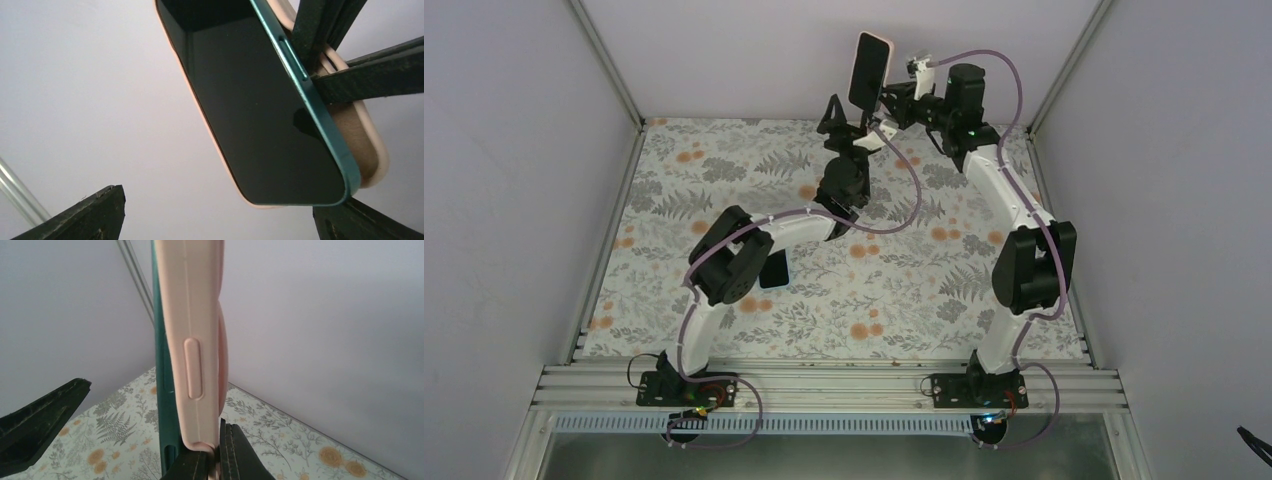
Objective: Take the phone out of the phone case
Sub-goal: Remove the phone case from the phone.
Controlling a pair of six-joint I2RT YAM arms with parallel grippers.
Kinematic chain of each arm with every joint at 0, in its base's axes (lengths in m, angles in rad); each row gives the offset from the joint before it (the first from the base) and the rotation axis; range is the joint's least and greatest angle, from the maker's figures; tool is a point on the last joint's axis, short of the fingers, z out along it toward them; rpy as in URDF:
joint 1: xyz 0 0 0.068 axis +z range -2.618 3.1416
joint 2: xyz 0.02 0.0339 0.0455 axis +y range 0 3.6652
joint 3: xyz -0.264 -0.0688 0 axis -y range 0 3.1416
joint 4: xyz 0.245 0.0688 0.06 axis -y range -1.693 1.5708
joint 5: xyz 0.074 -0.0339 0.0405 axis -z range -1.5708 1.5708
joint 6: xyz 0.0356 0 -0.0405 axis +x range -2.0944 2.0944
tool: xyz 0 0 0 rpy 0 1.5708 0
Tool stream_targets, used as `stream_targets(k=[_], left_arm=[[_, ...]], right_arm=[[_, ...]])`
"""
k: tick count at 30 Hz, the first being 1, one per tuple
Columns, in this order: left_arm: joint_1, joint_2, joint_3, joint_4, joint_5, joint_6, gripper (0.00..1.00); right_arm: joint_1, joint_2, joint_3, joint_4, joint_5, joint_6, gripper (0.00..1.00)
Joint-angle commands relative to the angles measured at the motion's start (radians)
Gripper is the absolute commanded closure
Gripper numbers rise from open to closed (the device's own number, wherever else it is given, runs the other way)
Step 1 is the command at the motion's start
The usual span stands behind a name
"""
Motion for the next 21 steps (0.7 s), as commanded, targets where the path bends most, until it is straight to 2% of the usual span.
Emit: stream_targets(k=[1,11,21], left_arm=[[-0.078,0.014,0.090,0.308,0.246,0.188,0.07],[-0.101,0.111,0.135,0.504,0.336,0.356,0.05],[-0.114,0.188,0.246,0.499,0.344,0.390,0.02]], right_arm=[[0.105,0.058,-0.039,-0.158,-0.174,0.043,0.96],[0.120,0.093,-0.049,-0.154,-0.216,0.052,0.96],[0.122,0.092,-0.059,-0.158,-0.242,0.045,0.96]])
